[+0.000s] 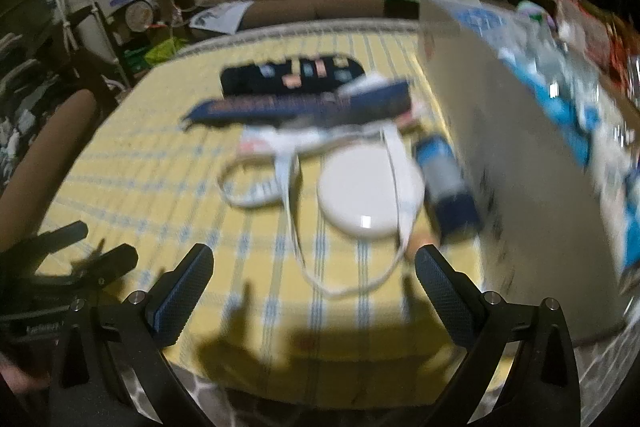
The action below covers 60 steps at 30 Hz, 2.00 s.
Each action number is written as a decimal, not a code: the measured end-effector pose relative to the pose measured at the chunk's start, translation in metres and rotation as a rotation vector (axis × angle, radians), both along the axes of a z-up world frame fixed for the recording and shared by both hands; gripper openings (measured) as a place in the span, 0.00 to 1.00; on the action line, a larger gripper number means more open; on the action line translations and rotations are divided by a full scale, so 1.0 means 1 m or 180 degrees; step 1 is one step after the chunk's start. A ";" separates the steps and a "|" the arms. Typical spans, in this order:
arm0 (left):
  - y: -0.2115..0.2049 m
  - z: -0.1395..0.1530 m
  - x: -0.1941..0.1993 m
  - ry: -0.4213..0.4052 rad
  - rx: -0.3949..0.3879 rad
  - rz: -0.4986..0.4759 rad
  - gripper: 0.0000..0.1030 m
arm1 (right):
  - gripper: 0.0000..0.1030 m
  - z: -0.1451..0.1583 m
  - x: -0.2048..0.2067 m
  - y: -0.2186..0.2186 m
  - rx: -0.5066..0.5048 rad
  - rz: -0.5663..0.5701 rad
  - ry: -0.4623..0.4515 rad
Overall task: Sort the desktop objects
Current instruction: 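Grasp the blue HOMMI NOODLES package with the right gripper and lift it, then carry the noodle package into the white cardboard box and open the right gripper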
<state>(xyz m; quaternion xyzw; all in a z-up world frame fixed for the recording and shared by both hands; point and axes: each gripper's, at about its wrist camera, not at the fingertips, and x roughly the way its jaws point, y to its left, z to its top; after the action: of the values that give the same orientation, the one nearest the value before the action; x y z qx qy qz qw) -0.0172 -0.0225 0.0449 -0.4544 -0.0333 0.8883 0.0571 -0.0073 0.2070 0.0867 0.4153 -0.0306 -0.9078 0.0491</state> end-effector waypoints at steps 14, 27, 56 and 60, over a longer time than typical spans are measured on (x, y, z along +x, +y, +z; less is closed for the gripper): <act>-0.016 0.011 -0.115 -0.0215 0.0499 -0.0152 0.98 | 0.89 0.011 -0.105 0.020 -0.1052 -0.0037 -0.0424; -0.039 -0.041 -0.154 -0.0638 0.1865 0.0587 0.72 | 0.45 -0.032 -0.152 0.051 -0.2031 -0.1163 -0.0647; 0.009 0.022 -0.128 -0.0291 0.2426 0.0203 0.04 | 0.05 0.060 -0.037 0.043 -0.1640 -0.0042 0.0147; 0.053 0.060 -0.128 -0.0211 0.2278 -0.0092 0.04 | 0.05 0.081 -0.018 0.076 -0.1643 -0.0157 0.0331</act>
<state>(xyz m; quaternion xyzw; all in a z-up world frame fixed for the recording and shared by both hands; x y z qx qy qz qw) -0.1454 0.0304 0.1046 -0.4346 -0.3377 0.8043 0.2240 -0.0252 0.2825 0.1681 0.3410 -0.2688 -0.8910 0.1328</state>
